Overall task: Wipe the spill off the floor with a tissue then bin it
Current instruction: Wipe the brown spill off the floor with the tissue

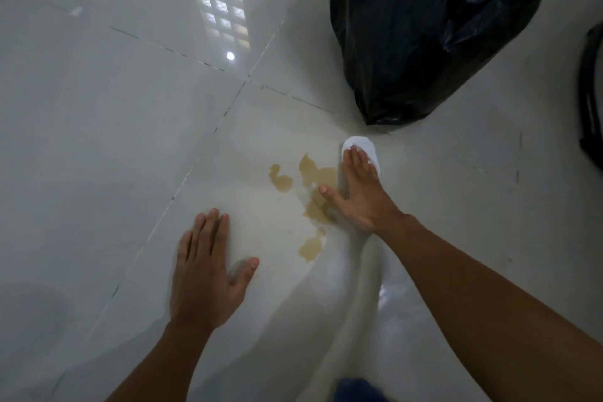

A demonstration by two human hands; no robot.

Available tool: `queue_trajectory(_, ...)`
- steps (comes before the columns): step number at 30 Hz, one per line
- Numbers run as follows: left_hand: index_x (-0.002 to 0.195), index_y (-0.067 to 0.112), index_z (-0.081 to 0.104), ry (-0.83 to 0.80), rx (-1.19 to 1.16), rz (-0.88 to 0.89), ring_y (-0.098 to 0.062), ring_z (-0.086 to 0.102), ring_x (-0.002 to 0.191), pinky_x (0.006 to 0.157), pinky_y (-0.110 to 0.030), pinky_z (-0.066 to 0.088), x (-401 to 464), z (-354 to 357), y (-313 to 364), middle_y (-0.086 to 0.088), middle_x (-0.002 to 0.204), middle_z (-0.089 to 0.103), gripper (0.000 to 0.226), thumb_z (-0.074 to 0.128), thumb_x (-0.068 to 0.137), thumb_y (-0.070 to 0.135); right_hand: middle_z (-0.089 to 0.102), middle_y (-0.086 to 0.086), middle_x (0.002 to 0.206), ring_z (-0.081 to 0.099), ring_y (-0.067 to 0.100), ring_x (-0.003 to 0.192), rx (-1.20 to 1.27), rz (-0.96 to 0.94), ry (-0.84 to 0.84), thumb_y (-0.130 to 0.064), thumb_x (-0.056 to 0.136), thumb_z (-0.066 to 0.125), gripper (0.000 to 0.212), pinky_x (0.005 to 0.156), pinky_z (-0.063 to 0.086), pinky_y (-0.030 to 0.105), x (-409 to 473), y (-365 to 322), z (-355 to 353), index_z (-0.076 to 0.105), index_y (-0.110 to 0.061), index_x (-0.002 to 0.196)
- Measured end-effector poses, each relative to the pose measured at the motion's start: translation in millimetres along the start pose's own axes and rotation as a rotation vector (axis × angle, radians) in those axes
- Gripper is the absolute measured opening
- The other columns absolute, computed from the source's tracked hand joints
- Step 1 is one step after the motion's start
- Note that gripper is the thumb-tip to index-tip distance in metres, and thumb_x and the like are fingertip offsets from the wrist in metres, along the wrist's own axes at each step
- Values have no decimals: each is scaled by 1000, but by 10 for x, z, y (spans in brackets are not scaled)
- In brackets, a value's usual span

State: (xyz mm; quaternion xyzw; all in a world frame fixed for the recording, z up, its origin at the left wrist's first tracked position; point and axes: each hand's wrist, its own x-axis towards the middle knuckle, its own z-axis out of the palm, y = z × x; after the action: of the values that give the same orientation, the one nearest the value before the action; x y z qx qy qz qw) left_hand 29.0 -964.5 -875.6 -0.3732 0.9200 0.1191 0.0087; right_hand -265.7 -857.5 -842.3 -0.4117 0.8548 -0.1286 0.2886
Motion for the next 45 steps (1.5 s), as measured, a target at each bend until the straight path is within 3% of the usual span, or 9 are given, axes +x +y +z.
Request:
queue_trajectory(8,154,5,37,24,-33,0,-31,27,154,121,-53,30,-8,34,-36,-13,163,35,90,37,90,68,-13,5,169,-17,14,154,-90,-292,-77,-66,97,41,95,124,-12,31,95,-517,269,-3,-12,161)
queue_trajectory(13,155,8,36,23,-48,-14,-28,24,156,122,-51,28,-4,42,-46,-10,165,33,90,42,89,68,-15,-12,163,-20,-3,144,-59,-294,-106,-62,100,37,83,112,-19,11,-173,-512,321,0,-20,161)
queue_trajectory(18,156,8,35,34,-35,-10,-28,22,156,123,-51,26,2,56,-42,-10,165,32,92,34,90,73,-21,-2,167,-22,8,151,-18,-103,-54,-67,98,34,91,121,-13,27,-29,-450,244,-8,-15,160)
queue_trajectory(22,156,8,33,51,-54,-6,-29,22,156,124,-52,26,3,51,-40,-10,166,31,94,37,88,73,-27,4,166,-23,16,152,-39,-99,-101,-68,96,38,101,122,-11,33,295,-658,132,-18,-11,158)
queue_trajectory(26,155,7,35,83,-95,6,-29,25,156,123,-51,26,-11,37,-40,-11,164,34,85,41,92,63,-14,8,169,-13,18,155,-148,-287,-158,-73,94,35,100,125,-6,35,426,-849,190,-5,-9,160)
queue_trajectory(29,152,3,39,125,-172,28,-28,28,154,123,-49,26,-16,45,-50,-11,162,37,72,42,95,46,0,10,170,-2,20,156,-173,-469,-195,-77,86,21,103,126,0,37,250,-969,409,7,-7,160)
queue_trajectory(34,151,2,41,206,-430,-3,-18,31,151,127,-31,18,-47,92,-136,-6,159,39,61,40,94,23,9,12,169,3,23,156,-165,-574,-189,-59,96,17,83,127,4,41,-252,-979,845,16,-5,159)
queue_trajectory(38,149,4,44,236,-523,-74,-7,28,149,124,-16,17,-69,115,-159,1,156,37,57,33,94,16,7,9,170,1,21,156,-175,-631,-215,-46,105,30,68,127,3,41,-582,-993,978,15,-9,160)
queue_trajectory(45,151,1,41,168,-260,-57,-26,33,148,124,-43,28,-54,93,-78,-14,158,42,68,44,92,34,0,-6,169,-5,8,155,-240,-641,-260,-53,106,26,67,125,-6,33,-1184,-566,959,4,-23,162)
